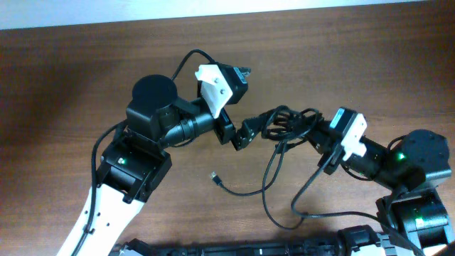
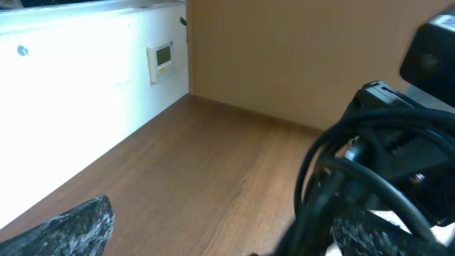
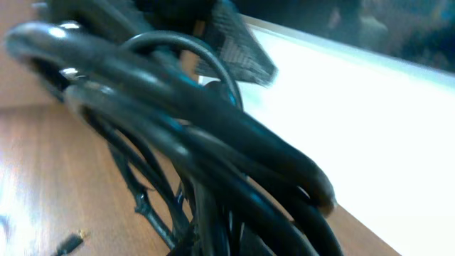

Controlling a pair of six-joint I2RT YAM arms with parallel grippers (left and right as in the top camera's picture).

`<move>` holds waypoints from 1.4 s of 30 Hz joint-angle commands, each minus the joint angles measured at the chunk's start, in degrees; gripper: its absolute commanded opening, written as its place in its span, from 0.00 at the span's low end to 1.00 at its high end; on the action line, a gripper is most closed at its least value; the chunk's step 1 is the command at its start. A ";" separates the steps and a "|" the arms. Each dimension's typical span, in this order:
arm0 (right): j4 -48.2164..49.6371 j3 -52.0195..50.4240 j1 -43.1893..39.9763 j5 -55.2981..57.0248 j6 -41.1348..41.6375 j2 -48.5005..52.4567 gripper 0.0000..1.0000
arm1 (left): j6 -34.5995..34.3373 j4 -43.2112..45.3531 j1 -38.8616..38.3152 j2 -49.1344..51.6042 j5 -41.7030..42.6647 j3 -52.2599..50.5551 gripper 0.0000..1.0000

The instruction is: Untangle cables

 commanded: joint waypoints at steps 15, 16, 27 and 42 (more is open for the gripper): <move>-4.61 0.35 0.31 6.88 16.09 -0.48 0.04 | 2.71 0.28 -0.31 -0.57 7.30 0.87 0.99; -4.28 0.35 0.31 5.07 16.09 -0.48 0.04 | 5.44 0.37 -1.09 -0.37 8.96 0.87 0.99; -3.21 0.35 0.31 -4.76 16.04 -0.48 0.04 | 6.14 5.40 -3.80 3.91 8.74 0.87 0.99; 4.68 0.35 0.31 -13.99 15.85 -0.48 0.04 | 0.28 0.28 -3.78 6.23 -3.76 0.87 0.64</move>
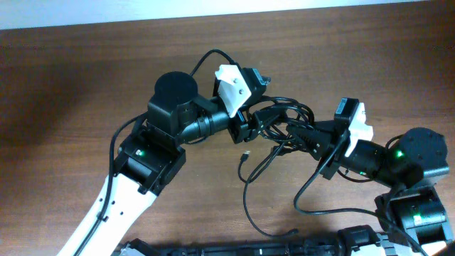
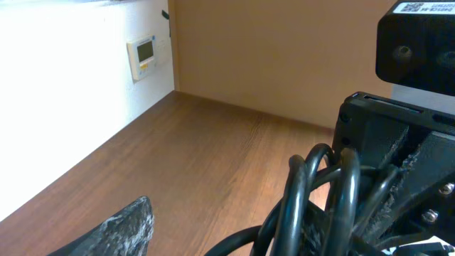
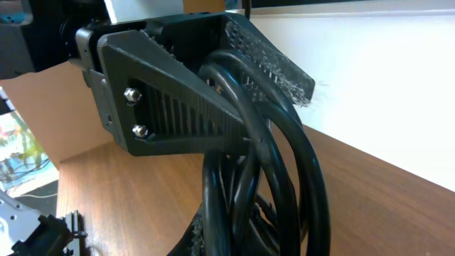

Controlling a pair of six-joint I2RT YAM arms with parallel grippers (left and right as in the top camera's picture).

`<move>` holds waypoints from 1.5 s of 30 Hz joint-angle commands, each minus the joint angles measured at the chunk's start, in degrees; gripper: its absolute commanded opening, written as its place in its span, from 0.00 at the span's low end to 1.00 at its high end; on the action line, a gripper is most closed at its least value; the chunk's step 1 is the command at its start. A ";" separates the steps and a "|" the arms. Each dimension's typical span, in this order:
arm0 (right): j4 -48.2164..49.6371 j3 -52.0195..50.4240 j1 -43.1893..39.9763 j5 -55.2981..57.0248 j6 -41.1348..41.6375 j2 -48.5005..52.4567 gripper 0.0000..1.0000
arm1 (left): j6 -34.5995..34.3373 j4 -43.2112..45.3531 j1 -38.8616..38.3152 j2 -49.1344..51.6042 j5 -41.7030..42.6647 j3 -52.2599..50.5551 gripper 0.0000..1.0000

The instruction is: Untangle cables

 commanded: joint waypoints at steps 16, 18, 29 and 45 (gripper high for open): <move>10.29 0.94 0.31 -7.52 0.22 -0.94 0.04 | -0.46 -10.05 0.13 2.99 -14.08 0.26 0.61; 12.39 0.92 0.31 -7.50 0.22 -0.94 0.04 | -0.46 -10.67 0.13 2.99 -14.47 0.26 0.60; 15.69 0.92 0.31 -7.04 0.22 -0.94 0.04 | -0.46 -11.06 0.13 2.99 -14.64 0.26 0.18; 7.76 0.92 0.26 13.07 0.24 -0.94 0.04 | -0.48 -11.69 2.29 2.97 -17.62 0.26 0.00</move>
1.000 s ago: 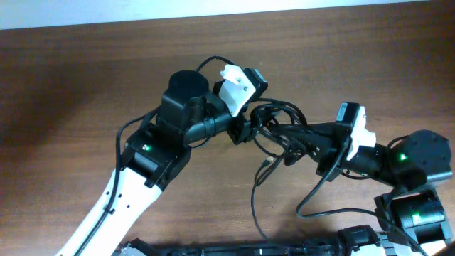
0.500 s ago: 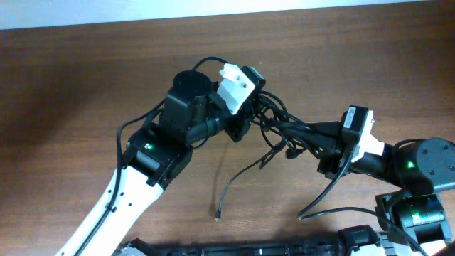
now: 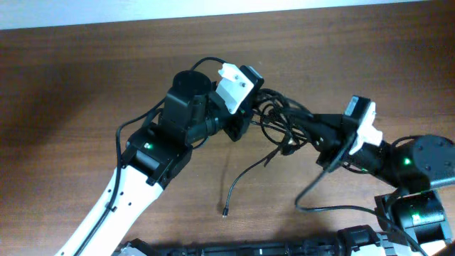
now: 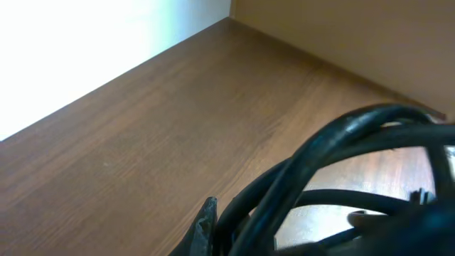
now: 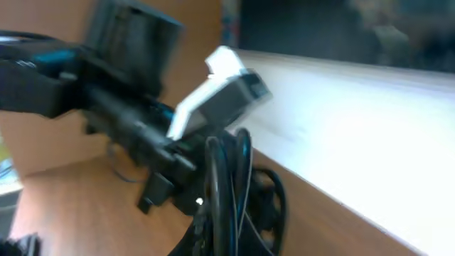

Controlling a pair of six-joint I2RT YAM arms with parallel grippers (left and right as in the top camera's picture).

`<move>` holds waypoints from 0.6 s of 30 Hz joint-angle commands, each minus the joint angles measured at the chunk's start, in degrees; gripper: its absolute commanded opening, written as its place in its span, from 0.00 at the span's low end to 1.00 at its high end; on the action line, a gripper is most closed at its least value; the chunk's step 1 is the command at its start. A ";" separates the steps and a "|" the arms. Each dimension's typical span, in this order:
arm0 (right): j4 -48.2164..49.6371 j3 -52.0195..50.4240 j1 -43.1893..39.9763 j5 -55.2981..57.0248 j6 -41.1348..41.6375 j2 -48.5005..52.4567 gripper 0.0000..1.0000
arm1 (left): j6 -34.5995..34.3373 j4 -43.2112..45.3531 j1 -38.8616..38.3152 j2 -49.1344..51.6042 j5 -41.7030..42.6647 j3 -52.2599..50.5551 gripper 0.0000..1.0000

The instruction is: Untangle cables

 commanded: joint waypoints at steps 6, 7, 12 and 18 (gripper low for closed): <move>-5.90 1.25 0.20 16.85 3.04 -1.03 0.04 | 0.48 -0.13 2.47 0.48 -4.26 0.07 0.00; -7.98 1.25 0.20 22.58 7.54 -1.03 0.04 | 0.48 -0.15 2.47 0.42 -4.26 0.07 0.00; -15.76 1.25 0.20 37.27 22.12 -1.03 0.04 | 0.48 -0.20 2.47 -0.28 -4.28 0.07 0.00; -17.07 1.25 0.20 41.92 30.05 -1.03 0.04 | 0.48 -0.42 2.47 -2.95 -13.20 0.07 0.00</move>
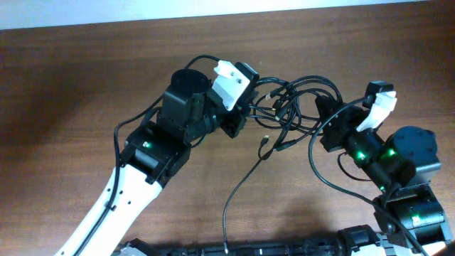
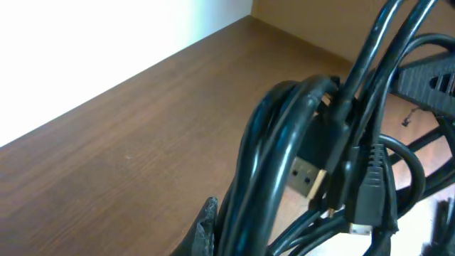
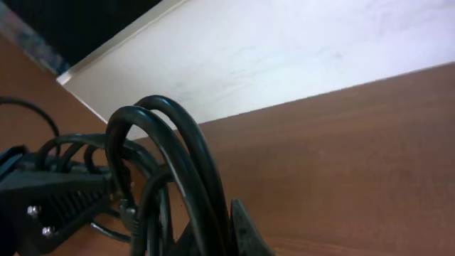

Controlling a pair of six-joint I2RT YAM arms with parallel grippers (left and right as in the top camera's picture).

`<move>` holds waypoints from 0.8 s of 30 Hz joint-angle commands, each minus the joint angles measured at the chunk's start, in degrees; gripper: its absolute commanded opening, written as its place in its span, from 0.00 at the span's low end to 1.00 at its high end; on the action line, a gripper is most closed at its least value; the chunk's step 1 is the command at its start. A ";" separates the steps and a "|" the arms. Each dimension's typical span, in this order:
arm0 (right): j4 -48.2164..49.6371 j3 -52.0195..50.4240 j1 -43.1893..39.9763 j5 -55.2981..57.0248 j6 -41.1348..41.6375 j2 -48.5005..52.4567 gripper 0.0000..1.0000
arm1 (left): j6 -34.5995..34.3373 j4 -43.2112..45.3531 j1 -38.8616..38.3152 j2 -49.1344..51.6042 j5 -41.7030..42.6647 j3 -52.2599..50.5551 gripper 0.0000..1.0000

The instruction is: Untangle cables

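Observation:
A tangle of black cables (image 1: 291, 107) hangs between both grippers above the wooden table (image 1: 85, 78). My left gripper (image 1: 239, 119) is shut on its left side. In the left wrist view thick strands (image 2: 281, 156) pass one grey fingertip (image 2: 206, 222), and a USB plug (image 2: 307, 176) dangles beside them. My right gripper (image 1: 329, 128) is shut on the right side. In the right wrist view two thick loops (image 3: 181, 160) arch over its fingertip (image 3: 245, 226). One loose strand (image 1: 238, 188) trails toward the front edge, and a small plug (image 1: 264, 144) hangs by it.
Another black cable (image 1: 323, 178) loops from the right gripper down beside the right arm's base (image 1: 412, 171). The left arm (image 1: 142, 178) crosses the table's front left. A white wall (image 3: 298, 50) runs along the table's far edge.
The tangle has opened into wider loops between the grippers. My right gripper has shifted slightly back and right and turned. The loose strand now reaches the front edge.
Both grippers first held a tight bundle at mid-table, with loose ends lying on the wood. Then they stood closer together, the bundle still dense. Then the bundle sat nearer the back with one strand dangling. Now the loops are spread out.

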 commanded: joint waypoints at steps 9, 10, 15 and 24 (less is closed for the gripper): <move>-0.92 1.09 -0.81 12.26 10.62 -0.72 0.19 | -10.60 -8.20 1.55 -3.04 -34.32 0.09 0.00; -0.81 1.09 -0.81 12.28 11.85 -0.70 0.19 | -14.08 -8.72 1.55 -3.04 -33.14 0.09 0.00; -0.85 1.09 -0.81 12.26 11.74 -0.70 0.42 | -15.96 -8.11 1.55 -3.04 -28.17 0.09 0.00; 0.66 1.09 -0.79 -0.07 1.09 -0.72 0.99 | 8.39 -0.50 1.55 -3.02 2.49 0.09 0.00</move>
